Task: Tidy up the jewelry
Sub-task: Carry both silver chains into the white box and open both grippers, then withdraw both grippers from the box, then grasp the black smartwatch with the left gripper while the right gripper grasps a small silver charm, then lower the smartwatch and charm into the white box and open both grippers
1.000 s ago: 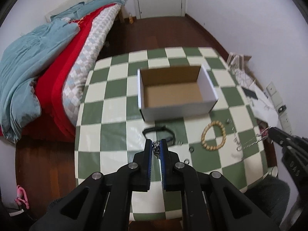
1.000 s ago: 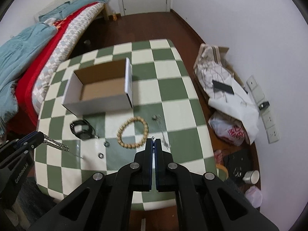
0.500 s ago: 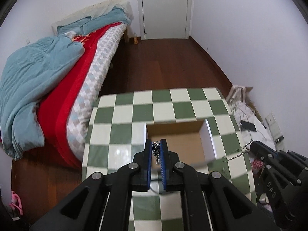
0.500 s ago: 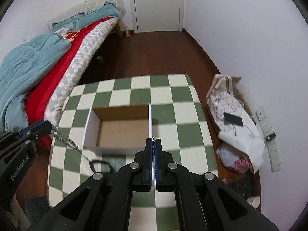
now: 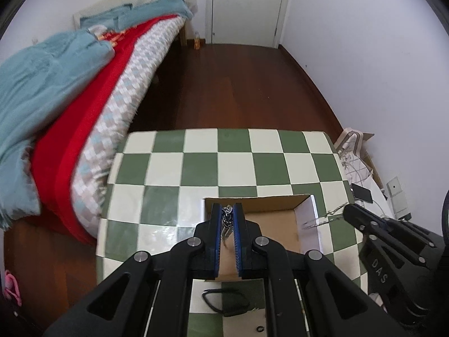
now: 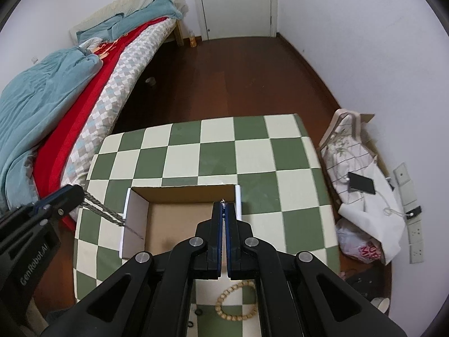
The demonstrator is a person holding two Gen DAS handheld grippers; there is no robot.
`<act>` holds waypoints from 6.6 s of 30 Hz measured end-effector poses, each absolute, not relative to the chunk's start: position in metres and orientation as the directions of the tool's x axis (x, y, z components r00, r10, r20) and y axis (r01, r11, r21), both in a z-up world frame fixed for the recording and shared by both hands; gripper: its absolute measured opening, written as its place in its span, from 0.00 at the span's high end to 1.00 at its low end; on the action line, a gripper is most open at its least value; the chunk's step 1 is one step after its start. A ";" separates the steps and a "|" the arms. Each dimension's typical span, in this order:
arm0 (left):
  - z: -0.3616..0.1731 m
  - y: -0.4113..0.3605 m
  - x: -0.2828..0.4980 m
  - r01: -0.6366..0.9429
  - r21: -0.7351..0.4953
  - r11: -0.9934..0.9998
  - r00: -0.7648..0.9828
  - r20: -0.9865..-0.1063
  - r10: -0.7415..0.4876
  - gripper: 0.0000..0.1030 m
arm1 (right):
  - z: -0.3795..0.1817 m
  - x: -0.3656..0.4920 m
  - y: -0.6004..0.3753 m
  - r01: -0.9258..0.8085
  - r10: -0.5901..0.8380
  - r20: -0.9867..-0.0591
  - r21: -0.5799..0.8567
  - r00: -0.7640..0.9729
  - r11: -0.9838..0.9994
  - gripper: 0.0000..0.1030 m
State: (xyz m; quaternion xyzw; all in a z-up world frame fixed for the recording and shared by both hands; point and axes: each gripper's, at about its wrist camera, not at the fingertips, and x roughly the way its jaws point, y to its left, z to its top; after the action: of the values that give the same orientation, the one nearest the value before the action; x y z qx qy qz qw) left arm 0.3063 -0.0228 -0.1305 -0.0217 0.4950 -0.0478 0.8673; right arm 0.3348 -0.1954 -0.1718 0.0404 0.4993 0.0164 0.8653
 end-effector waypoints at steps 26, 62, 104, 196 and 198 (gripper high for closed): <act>-0.173 0.010 0.321 -0.019 0.048 0.999 0.462 -0.886 0.051 0.00 | -0.231 0.368 -0.195 0.012 0.019 -0.943 0.024 0.331 1.000 0.03; -0.088 0.026 0.165 -0.069 0.061 0.996 0.661 -0.744 0.091 0.00 | -0.129 0.208 -0.179 0.047 -0.071 -0.808 -0.054 0.584 0.997 0.00; -0.239 0.025 0.196 -0.175 0.325 0.929 0.416 -0.831 0.369 0.00 | -0.322 0.219 -0.302 0.260 0.093 -0.929 0.195 0.358 0.946 0.44; -0.204 -0.012 0.342 0.039 -0.170 0.985 0.266 -0.948 -0.174 0.91 | -0.212 0.330 -0.200 -0.014 0.228 -0.858 0.249 0.461 0.968 0.89; -0.202 -0.010 0.342 0.029 -0.163 0.986 0.280 -0.946 -0.164 0.89 | -0.222 0.337 -0.201 -0.013 0.240 -0.876 0.258 0.418 0.966 0.89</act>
State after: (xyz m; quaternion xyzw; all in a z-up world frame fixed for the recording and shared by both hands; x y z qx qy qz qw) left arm 0.3423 -0.0096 -0.2025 -0.0566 0.5971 -0.0606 0.7979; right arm 0.3366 -0.2010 -0.2224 0.1062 0.5341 0.0758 0.8353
